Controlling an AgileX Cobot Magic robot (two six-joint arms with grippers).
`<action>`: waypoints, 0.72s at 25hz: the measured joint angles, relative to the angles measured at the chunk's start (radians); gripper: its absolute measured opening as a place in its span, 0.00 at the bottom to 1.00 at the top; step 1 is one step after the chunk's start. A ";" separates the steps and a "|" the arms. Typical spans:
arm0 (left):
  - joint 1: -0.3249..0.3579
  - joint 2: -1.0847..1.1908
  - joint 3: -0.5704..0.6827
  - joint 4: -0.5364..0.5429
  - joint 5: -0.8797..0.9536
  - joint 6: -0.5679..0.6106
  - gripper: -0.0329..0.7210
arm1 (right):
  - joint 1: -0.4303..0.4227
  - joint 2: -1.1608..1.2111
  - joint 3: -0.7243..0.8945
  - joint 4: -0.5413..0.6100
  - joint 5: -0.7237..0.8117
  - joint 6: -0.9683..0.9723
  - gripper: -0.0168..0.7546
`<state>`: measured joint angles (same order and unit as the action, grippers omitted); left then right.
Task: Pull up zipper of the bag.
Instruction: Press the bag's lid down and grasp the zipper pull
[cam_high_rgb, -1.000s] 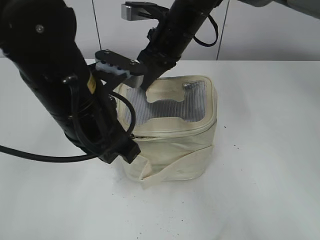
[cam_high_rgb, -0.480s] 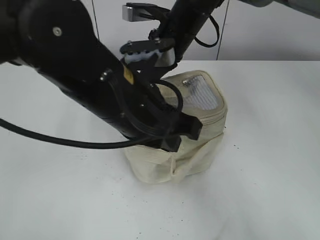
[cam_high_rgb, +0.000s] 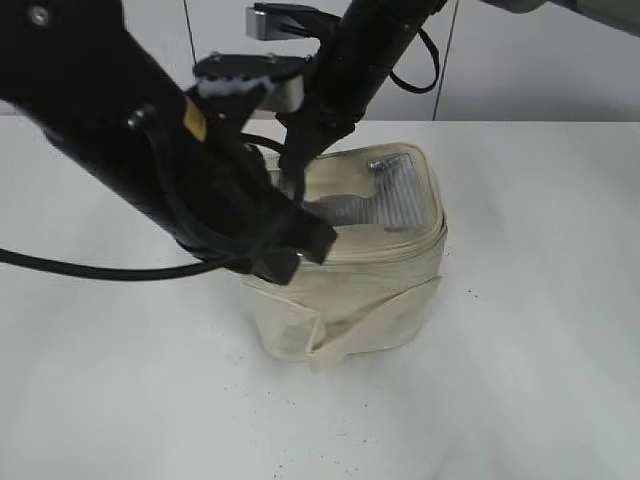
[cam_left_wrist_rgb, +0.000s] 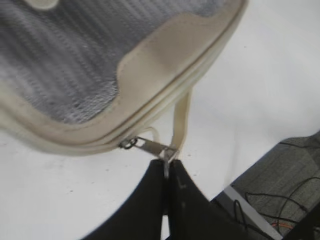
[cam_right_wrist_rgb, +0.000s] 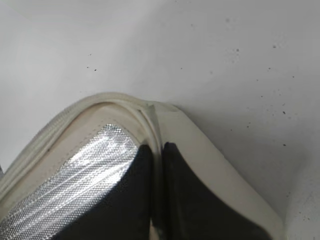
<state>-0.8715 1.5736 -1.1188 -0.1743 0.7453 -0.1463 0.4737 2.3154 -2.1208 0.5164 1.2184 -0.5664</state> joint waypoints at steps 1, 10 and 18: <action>0.020 -0.017 0.000 0.022 0.018 -0.008 0.04 | 0.000 0.000 0.000 -0.004 -0.005 0.013 0.03; 0.221 -0.087 0.000 0.124 0.151 -0.030 0.04 | -0.002 -0.001 -0.003 -0.012 -0.028 0.074 0.03; 0.200 -0.095 0.000 0.102 0.156 -0.031 0.04 | -0.002 -0.002 -0.004 -0.014 -0.025 0.074 0.03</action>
<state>-0.6718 1.4786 -1.1188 -0.0727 0.9009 -0.1774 0.4717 2.3134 -2.1246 0.5027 1.1931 -0.4919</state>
